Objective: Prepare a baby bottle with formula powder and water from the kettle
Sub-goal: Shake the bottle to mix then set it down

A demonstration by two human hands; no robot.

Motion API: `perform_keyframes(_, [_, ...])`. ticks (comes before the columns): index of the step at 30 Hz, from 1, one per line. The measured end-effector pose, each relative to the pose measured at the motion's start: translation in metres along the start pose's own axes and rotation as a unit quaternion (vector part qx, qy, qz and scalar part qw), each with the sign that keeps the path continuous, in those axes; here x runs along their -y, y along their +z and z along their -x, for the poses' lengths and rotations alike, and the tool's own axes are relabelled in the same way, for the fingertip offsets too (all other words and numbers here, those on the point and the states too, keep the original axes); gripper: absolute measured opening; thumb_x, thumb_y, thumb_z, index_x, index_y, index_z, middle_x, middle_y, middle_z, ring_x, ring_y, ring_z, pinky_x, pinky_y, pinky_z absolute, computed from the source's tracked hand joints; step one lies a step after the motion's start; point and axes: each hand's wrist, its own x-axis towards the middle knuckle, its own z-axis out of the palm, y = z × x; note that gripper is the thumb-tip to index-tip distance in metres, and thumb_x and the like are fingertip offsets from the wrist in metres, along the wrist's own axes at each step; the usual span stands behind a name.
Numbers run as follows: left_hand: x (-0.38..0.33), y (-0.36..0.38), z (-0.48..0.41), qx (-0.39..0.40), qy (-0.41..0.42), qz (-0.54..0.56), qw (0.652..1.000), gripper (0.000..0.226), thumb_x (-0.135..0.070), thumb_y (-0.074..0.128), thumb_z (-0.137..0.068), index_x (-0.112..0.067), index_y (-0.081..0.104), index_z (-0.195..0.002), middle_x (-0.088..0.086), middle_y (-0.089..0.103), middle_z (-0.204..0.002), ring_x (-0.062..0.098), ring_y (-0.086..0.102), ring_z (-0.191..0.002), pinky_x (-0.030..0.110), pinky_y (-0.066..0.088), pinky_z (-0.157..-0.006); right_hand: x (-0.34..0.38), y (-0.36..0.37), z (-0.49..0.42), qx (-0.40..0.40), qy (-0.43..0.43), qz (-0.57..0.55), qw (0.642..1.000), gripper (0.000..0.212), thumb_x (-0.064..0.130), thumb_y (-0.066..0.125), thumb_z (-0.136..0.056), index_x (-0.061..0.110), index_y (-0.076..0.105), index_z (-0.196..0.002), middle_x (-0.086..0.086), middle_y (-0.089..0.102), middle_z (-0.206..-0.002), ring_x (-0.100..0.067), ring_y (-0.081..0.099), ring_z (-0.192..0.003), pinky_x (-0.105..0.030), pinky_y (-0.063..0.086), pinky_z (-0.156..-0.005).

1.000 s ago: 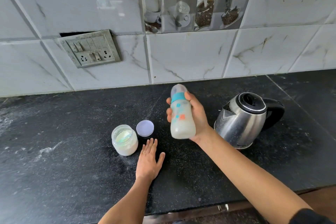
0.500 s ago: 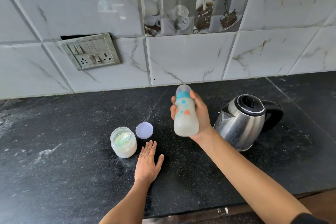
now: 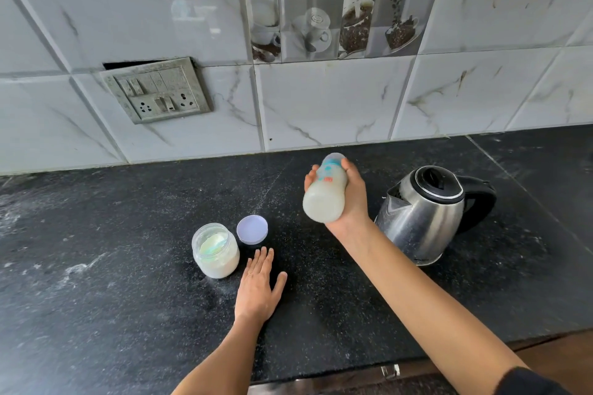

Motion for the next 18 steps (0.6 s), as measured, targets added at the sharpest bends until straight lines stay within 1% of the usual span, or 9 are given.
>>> perform_keyframes(4, [-0.001,-0.001,0.0,-0.005,-0.002,0.005,1.0,0.065,-0.049,0.035,-0.097,-0.017,0.015,-0.15,-0.003,0.011,-0.157,-0.001,-0.008,-0.137,0.019,-0.011,-0.112,-0.008,-0.007,0.007,0.071,0.038,0.111,0.991,0.037,0.035,0.051,-0.088,0.011,0.048,-0.115,-0.01,0.059,-0.087,-0.021,0.059,-0.06,-0.03,0.054,-0.054])
perform_keyframes(5, [-0.001,-0.001,0.0,-0.005,-0.002,0.004,1.0,0.065,-0.049,0.035,-0.097,-0.017,0.015,-0.15,-0.003,0.011,-0.158,-0.001,-0.009,-0.137,0.019,-0.011,-0.112,-0.007,-0.006,0.004,0.068,0.035,0.095,0.992,0.036,0.035,0.052,-0.088,0.009,0.049,-0.113,-0.01,0.059,-0.088,-0.021,0.06,-0.06,-0.03,0.055,-0.054])
perform_keyframes(8, [-0.001,-0.001,0.0,-0.003,0.0,0.004,1.0,0.065,-0.049,0.034,-0.097,-0.017,0.015,-0.15,-0.002,0.011,-0.158,-0.001,-0.008,-0.137,0.02,-0.01,-0.113,-0.001,-0.004,0.0,0.013,0.021,-0.01,1.0,0.031,0.034,0.055,-0.088,0.004,0.057,-0.097,-0.01,0.06,-0.085,-0.02,0.06,-0.061,-0.027,0.056,-0.054])
perform_keyframes(9, [-0.001,-0.001,0.001,-0.003,0.0,0.004,1.0,0.065,-0.049,0.034,-0.097,-0.017,0.015,-0.15,-0.002,0.011,-0.158,-0.001,-0.008,-0.137,0.02,-0.01,-0.113,-0.001,-0.005,0.002,0.024,0.032,0.003,0.999,0.031,0.034,0.055,-0.087,0.005,0.057,-0.096,-0.01,0.06,-0.085,-0.02,0.06,-0.06,-0.026,0.056,-0.054])
perform_keyframes(11, [-0.001,-0.002,0.0,-0.004,0.001,0.002,1.0,0.065,-0.049,0.034,-0.097,-0.017,0.014,-0.15,-0.002,0.011,-0.158,-0.001,-0.009,-0.137,0.019,-0.011,-0.112,-0.006,-0.008,0.007,0.069,0.062,0.08,0.992,0.033,0.037,0.052,-0.086,0.007,0.057,-0.098,-0.009,0.06,-0.086,-0.019,0.06,-0.059,-0.026,0.055,-0.054])
perform_keyframes(13, [0.0,-0.001,0.0,-0.002,0.001,0.001,1.0,0.065,-0.049,0.033,-0.097,-0.017,0.014,-0.15,-0.002,0.01,-0.158,-0.001,-0.009,-0.137,0.019,-0.011,-0.112,-0.009,-0.005,0.011,0.083,0.063,0.119,0.987,0.032,0.037,0.05,-0.088,0.008,0.056,-0.1,-0.009,0.06,-0.086,-0.02,0.06,-0.058,-0.027,0.054,-0.054])
perform_keyframes(16, [0.0,-0.001,0.0,-0.001,0.001,0.004,1.0,0.065,-0.049,0.033,-0.097,-0.017,0.014,-0.15,-0.002,0.01,-0.158,-0.001,-0.009,-0.137,0.021,-0.009,-0.114,0.0,0.001,0.0,0.031,0.022,0.005,0.999,0.03,0.034,0.054,-0.089,0.005,0.057,-0.097,-0.011,0.061,-0.085,-0.022,0.061,-0.058,-0.027,0.056,-0.053])
perform_keyframes(17, [0.0,-0.001,0.001,0.0,-0.001,0.005,1.0,0.065,-0.05,0.033,-0.097,-0.018,0.014,-0.15,-0.002,0.01,-0.158,-0.001,-0.009,-0.137,0.021,-0.009,-0.114,0.003,0.002,-0.001,0.026,0.019,-0.016,0.999,0.031,0.034,0.055,-0.088,0.005,0.057,-0.097,-0.011,0.061,-0.084,-0.022,0.062,-0.058,-0.027,0.056,-0.053])
perform_keyframes(18, [0.0,-0.001,0.001,-0.001,-0.001,0.005,1.0,0.065,-0.05,0.033,-0.097,-0.018,0.014,-0.15,-0.003,0.01,-0.158,-0.001,-0.009,-0.137,0.021,-0.009,-0.114,0.002,0.001,-0.001,0.039,0.03,-0.001,0.999,0.031,0.035,0.055,-0.088,0.005,0.056,-0.098,-0.011,0.061,-0.085,-0.021,0.062,-0.058,-0.027,0.056,-0.053])
